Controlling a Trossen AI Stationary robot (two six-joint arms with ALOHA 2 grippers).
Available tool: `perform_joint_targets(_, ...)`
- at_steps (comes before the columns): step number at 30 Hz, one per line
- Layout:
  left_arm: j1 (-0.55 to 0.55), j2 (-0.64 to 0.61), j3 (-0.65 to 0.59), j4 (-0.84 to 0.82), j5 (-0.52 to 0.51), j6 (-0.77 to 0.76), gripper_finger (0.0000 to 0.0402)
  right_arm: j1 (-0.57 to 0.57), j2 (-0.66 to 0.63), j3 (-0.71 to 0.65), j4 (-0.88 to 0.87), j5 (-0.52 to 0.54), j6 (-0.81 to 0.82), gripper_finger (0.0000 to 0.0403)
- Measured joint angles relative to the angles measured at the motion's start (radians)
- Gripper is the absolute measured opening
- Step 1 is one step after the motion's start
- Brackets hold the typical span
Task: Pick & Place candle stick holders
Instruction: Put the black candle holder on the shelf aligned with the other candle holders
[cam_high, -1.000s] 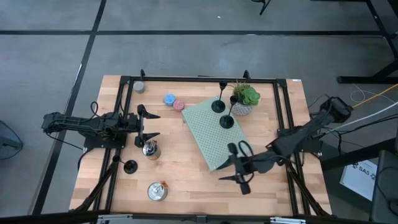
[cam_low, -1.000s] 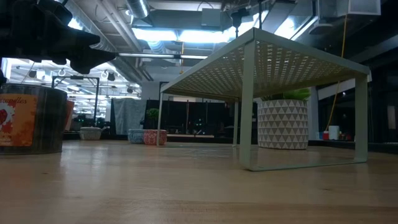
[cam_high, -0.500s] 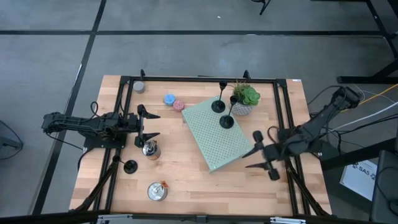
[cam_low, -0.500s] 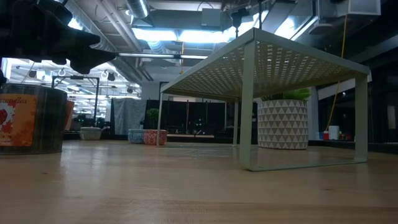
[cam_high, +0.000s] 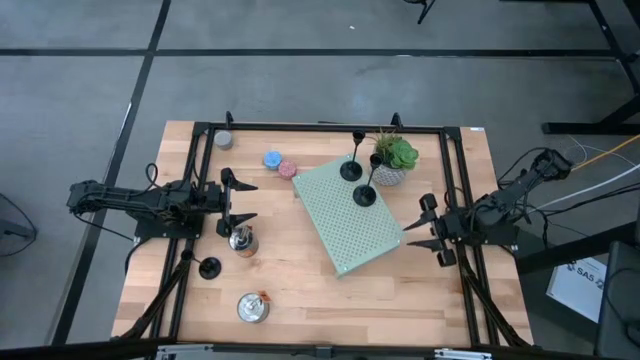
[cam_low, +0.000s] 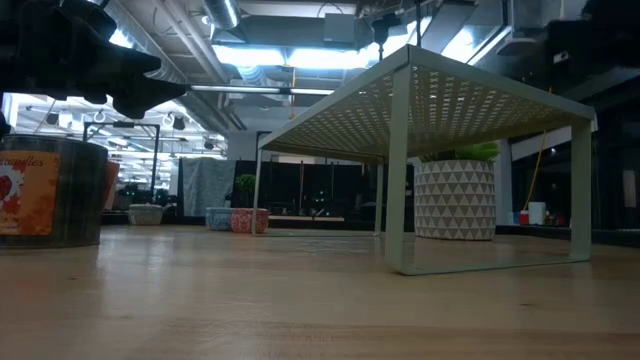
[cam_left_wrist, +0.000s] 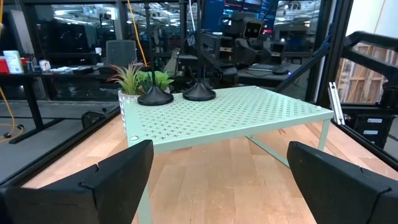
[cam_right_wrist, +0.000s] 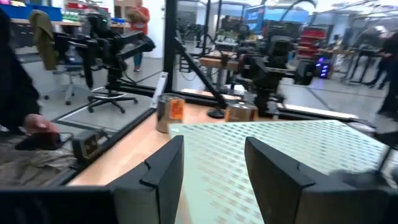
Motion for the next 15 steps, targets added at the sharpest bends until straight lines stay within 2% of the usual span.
perform_joint_targets(5,0.000,0.000,0.000,0.000,0.000,0.000,0.0368,-0.059,-0.102,-0.026,-0.093,-0.097,-0.047,0.0171)
perform_joint_targets(11,0.000,0.000,0.000,0.000,0.000,0.000,0.0368,-0.126,-0.228,-0.026,-0.239,-0.147,-0.071,0.0171)
perform_joint_targets(15,0.000,0.000,0.000,0.000,0.000,0.000,0.0368,-0.159,-0.280,-0.066,-0.220,-0.153,-0.111,0.0171)
